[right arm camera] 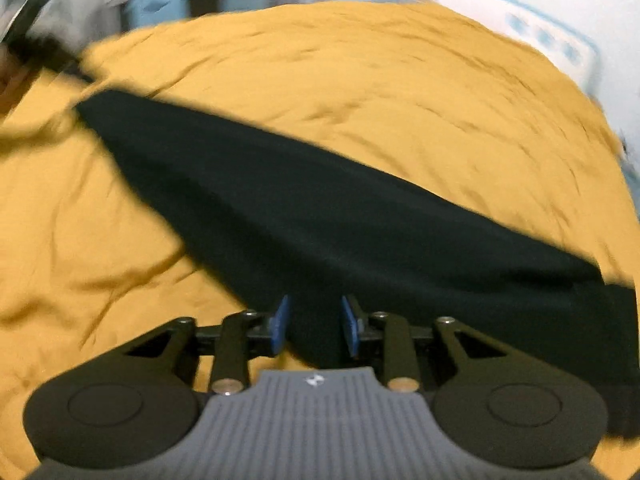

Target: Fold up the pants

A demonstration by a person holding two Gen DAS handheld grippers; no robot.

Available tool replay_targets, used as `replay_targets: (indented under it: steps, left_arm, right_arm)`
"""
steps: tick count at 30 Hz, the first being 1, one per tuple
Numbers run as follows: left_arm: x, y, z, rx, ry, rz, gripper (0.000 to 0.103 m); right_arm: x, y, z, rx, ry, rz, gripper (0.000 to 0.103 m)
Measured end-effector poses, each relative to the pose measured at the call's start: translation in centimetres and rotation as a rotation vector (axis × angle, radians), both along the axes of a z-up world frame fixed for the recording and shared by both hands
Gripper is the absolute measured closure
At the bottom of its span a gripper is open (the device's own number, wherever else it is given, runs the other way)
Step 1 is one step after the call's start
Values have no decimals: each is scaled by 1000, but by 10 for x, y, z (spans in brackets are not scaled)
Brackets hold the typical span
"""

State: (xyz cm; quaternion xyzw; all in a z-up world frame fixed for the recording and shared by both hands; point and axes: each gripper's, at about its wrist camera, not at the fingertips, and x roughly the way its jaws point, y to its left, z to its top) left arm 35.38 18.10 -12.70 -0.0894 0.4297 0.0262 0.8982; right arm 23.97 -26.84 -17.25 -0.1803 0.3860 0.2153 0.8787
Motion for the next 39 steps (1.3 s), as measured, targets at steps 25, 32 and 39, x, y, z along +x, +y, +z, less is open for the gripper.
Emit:
replay_targets:
  steps: [25,32,39]
  left_arm:
    - [27,-42,-42,44,127,-25,54]
    - [23,-45,-40,53,132,-19,51]
    - [27,-39,-44,21,154,-4,50]
  right_arm:
    - [5,-82,24,101,12,-108,89]
    - [46,-197,13,82,-39,-646,81]
    - [40,-304,11,179,-39,-942,68]
